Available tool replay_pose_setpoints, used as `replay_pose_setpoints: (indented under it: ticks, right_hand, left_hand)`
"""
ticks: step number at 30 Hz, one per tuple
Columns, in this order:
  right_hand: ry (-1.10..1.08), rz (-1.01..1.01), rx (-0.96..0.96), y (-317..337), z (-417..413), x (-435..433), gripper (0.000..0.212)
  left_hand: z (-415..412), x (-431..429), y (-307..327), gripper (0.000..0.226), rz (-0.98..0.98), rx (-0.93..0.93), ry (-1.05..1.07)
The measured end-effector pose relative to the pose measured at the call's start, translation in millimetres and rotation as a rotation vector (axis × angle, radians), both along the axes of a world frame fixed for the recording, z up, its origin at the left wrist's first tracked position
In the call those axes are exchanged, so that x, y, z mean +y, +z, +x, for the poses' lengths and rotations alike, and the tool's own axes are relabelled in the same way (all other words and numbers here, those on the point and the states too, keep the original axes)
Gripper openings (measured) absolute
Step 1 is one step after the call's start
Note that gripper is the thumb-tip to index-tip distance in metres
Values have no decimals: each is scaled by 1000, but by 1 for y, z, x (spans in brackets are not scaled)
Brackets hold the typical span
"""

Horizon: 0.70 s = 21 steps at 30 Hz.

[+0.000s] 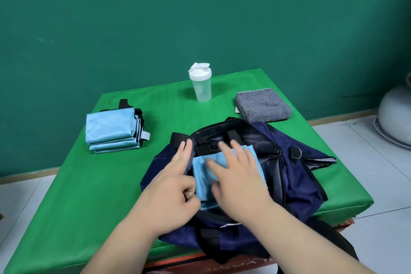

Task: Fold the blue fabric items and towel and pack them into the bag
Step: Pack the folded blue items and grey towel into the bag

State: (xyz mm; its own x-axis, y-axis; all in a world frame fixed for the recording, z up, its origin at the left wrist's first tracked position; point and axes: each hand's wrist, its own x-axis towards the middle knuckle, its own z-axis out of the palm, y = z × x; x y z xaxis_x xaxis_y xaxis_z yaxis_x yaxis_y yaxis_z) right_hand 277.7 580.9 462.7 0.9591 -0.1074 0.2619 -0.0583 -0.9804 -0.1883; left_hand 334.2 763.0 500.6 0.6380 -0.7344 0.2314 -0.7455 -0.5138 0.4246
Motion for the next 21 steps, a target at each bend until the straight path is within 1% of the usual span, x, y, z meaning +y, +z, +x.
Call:
replay_pose_setpoints:
  ticks: [2, 5, 9, 14, 17, 20, 21]
  right_hand:
    - [52, -36, 117, -10, 6, 16, 55]
    - [84, -102, 233, -28, 12, 21, 57]
    - [116, -123, 312, -34, 13, 16, 70]
    - [145, -91, 321, -31, 16, 12, 75]
    - [129, -69, 428, -22, 20, 15, 77]
    - [179, -55, 502, -11, 21, 15, 94]
    - [198, -40, 505, -8, 19, 13, 93]
  left_hand:
    - [-3, 3, -2, 27, 1, -10, -20]
    - [-6, 8, -7, 27, -12, -11, -32]
    - [-6, 11, -10, 29, -17, 3, -16]
    - [0, 9, -2, 30, -30, -21, -14]
    - [-1, 5, 11, 31, -64, -5, -81]
    - [-4, 0, 18, 29, -67, 20, -145]
    - [-4, -1, 18, 29, -68, 24, -146]
